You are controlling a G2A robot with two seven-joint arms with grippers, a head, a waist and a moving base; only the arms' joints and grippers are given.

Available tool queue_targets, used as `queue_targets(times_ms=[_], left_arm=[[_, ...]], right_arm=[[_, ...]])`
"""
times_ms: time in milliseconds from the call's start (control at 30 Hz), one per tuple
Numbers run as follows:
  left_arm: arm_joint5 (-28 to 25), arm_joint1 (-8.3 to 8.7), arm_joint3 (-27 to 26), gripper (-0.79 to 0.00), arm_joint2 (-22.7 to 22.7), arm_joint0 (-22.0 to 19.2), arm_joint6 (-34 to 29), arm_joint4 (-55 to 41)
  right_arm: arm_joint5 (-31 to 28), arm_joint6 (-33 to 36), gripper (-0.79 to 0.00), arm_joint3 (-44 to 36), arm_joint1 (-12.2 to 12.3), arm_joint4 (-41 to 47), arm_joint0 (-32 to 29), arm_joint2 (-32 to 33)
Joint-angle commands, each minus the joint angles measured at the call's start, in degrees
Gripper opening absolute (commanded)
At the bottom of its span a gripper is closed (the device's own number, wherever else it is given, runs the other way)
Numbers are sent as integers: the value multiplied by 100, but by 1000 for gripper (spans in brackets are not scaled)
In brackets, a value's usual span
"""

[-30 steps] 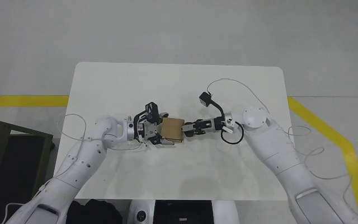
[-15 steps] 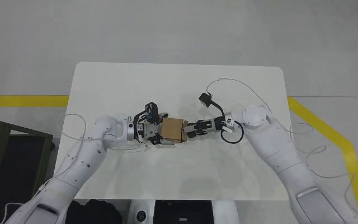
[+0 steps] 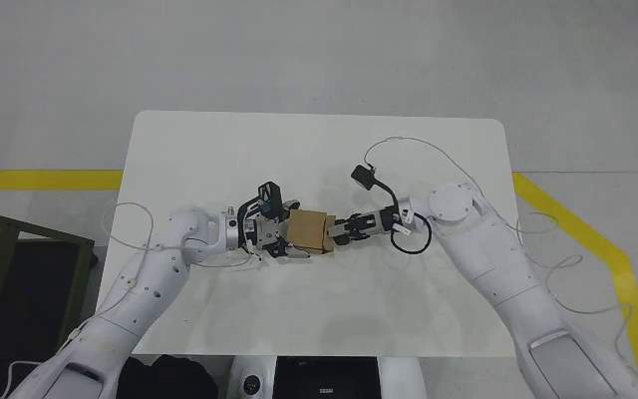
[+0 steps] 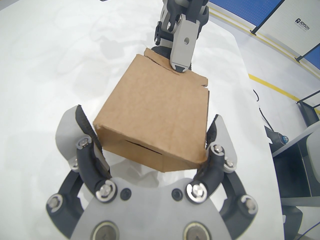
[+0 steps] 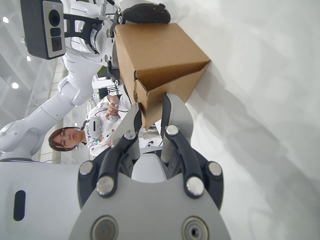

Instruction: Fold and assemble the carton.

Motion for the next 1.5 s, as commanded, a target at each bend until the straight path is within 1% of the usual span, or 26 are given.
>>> queue_targets(times_ms=[0,400,433,600,633,700,800,900,967,1000,1067,1100,1167,1300,1467], left_arm=[[0,1,0,0,2,2,5,-10],[0,9,-38,0,19,-2,0,-14],[0,10,-39,0,23,-2,-3,-11],[0,14,-39,0,43,2,-20,-27],[0,15,-40,0,47,2,-23,-28],[0,19,-29,0,53,3,-29,-34],[0,25,-28,0,58,-7,-37,-33],[0,29,-22,0,68,-13,-45,-42],[0,31,-19,0,77,-20,-55,-60],[0,32,-18,0,81,-23,-58,-65],[0,32,-15,0,90,-28,-60,-73],[0,31,-16,0,95,-30,-61,-75],[0,30,-12,0,99,-31,-52,-94],[0,27,-14,0,99,-32,-33,-92],[0,21,-8,0,84,-28,-14,-86]], right_arm=[[13,-13,-650,-2,-4,-8,11,-9],[-101,-89,-643,8,-88,86,131,-167],[-113,-88,-631,16,-93,99,135,-174],[-204,-123,-477,49,-109,267,95,-159],[-221,-121,-462,52,-106,283,82,-146],[-245,-130,-453,46,-93,311,48,-103],[-253,-123,-459,-18,-56,332,-30,-12],[-245,-117,-471,-140,-6,340,-133,108],[-223,-111,-508,-228,35,302,-207,193],[-195,-110,-551,-265,58,253,-237,236],[-163,-97,-680,-335,99,187,-312,313],[-148,-91,-733,-368,117,168,-351,345],[-101,-88,-785,-436,148,112,-418,397],[-22,-72,-785,-564,175,87,-531,407],[5,-95,-785,-603,158,88,-525,325]])
